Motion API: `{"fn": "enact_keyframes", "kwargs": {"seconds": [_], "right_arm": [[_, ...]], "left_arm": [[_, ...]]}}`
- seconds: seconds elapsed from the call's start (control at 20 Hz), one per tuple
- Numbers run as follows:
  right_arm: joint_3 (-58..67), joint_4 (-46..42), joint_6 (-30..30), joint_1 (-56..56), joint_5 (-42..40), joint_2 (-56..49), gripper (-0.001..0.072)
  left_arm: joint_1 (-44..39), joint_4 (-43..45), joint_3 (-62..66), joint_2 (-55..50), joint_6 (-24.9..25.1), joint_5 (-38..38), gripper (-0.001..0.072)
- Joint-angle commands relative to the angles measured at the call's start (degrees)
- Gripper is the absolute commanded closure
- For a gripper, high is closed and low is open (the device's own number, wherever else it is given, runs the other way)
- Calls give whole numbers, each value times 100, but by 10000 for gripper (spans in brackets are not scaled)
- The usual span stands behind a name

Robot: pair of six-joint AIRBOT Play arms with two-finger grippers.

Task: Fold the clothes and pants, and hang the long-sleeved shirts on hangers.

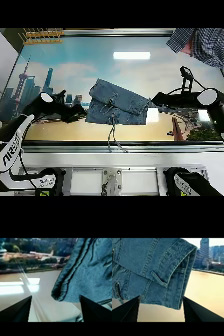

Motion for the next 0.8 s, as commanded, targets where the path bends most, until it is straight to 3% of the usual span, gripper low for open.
{"fn": "enact_keyframes", "kwargs": {"seconds": [0.0,0.2,0.25,0.35,0.4,0.5,0.6,0.75], "right_arm": [[-74,216,-17,85,-116,39,147],[-114,214,-17,83,-52,42,147],[-140,201,-17,81,-9,42,146],[-284,201,26,26,111,42,146],[-450,201,210,-48,175,42,146],[-1023,203,1106,-227,129,37,146],[-1829,278,2114,-256,-435,17,146],[-2778,1357,2426,-243,-1790,-37,148]], "left_arm": [[-105,-638,-133,-306,302,225,86],[-623,-625,264,-684,249,369,87],[-721,-625,348,-787,186,372,120],[-874,-621,514,-922,173,337,627],[-907,-612,577,-901,195,323,677],[-905,-579,570,-702,251,337,676],[-905,-577,398,-428,369,374,676],[-905,-575,114,-157,518,409,676]]}}
